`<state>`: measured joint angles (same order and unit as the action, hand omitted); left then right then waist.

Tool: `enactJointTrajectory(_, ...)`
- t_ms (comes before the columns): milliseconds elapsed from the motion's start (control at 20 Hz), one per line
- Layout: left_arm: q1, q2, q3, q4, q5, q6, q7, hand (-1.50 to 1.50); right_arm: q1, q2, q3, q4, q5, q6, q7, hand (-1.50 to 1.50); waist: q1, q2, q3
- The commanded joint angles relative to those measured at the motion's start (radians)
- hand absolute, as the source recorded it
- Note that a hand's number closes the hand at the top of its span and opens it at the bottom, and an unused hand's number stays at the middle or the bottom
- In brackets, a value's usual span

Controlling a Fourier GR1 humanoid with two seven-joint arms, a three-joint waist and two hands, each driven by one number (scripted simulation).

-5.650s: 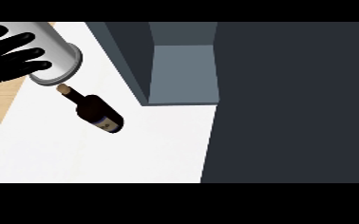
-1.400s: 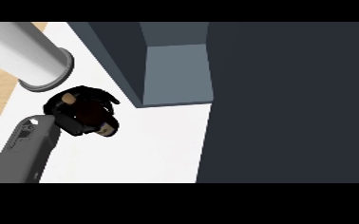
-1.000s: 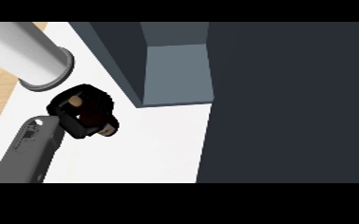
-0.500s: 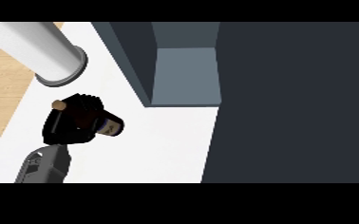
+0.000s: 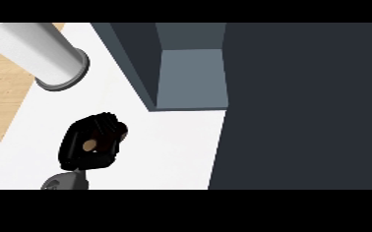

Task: Pick up the wine, place it into the cabinet and close the cabinet

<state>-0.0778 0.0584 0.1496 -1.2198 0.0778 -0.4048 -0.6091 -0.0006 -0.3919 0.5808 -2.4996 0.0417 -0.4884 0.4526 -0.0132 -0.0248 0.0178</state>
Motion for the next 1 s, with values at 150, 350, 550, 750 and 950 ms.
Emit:
enactJointTrajectory(150,0.095,-0.056,-0.171,-0.058,0.036,0.087,0.123,1.50,0.066,-0.045,0.023,-0.175,0.029,0.003,0.042,-1.50,-0.007,0.017,-0.018)
enactJointTrajectory(350,0.165,-0.056,-0.302,-0.194,0.094,0.194,0.196,1.50,0.127,-0.066,0.039,-0.221,0.030,-0.011,0.023,-1.50,-0.011,0.013,-0.018)
enactJointTrajectory(550,0.179,-0.057,-0.383,-0.292,0.072,0.299,0.233,1.50,0.172,-0.097,0.008,-0.255,0.028,-0.011,0.001,-1.50,-0.006,0.017,-0.018)
enactJointTrajectory(750,0.145,-0.058,-0.470,-0.288,0.060,0.454,0.206,1.50,0.182,-0.100,-0.049,-0.213,-0.053,0.011,-0.047,-1.50,0.001,0.022,-0.017)
enactJointTrajectory(950,0.034,-0.058,-0.468,-0.333,0.081,0.574,0.330,1.50,0.209,-0.119,0.019,-0.239,0.028,-0.002,-0.043,-1.50,-0.007,0.019,-0.018)
